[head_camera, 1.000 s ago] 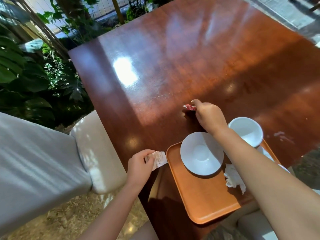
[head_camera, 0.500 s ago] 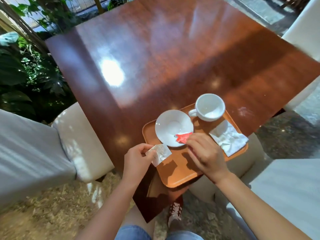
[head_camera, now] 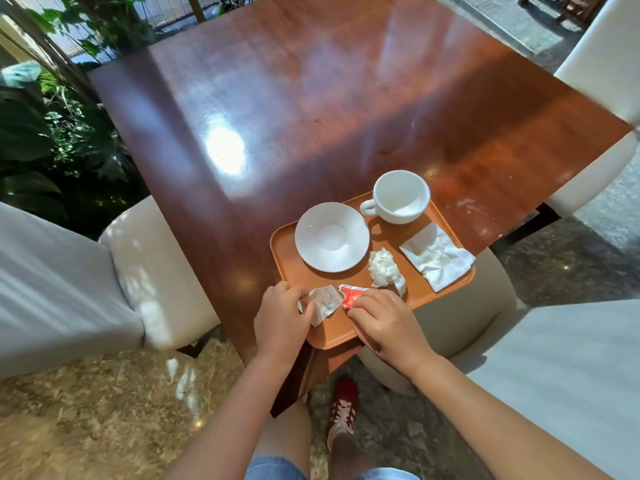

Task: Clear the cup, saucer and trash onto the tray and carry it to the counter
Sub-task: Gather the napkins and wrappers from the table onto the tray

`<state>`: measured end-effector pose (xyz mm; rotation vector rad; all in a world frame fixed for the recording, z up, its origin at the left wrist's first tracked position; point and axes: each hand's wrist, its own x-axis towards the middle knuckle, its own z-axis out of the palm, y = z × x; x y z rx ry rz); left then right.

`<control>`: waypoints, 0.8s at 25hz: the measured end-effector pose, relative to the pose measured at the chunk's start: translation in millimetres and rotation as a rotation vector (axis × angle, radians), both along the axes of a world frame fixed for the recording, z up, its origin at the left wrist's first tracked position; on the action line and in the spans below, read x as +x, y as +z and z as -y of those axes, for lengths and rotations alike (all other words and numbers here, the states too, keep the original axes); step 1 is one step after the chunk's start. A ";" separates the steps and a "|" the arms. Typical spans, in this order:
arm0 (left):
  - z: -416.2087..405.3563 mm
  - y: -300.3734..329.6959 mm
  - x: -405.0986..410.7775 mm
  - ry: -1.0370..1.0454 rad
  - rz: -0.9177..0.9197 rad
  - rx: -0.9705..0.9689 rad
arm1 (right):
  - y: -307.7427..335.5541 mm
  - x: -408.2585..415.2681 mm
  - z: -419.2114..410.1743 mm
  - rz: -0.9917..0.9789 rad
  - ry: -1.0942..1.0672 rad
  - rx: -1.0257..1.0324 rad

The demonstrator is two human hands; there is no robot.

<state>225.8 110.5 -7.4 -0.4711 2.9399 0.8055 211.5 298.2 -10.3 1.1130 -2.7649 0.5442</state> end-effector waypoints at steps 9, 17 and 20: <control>-2.2 -11.9 33.3 -0.538 -0.299 -0.104 | 7.8 -43.7 -73.7 -0.093 -0.388 -0.027; -28.1 -21.8 38.3 -0.652 -0.348 -0.014 | -12.8 -47.3 -129.1 0.266 -0.662 0.006; -22.1 -22.7 38.1 -0.597 -0.304 0.011 | -11.3 -49.2 -118.3 0.267 -0.739 -0.130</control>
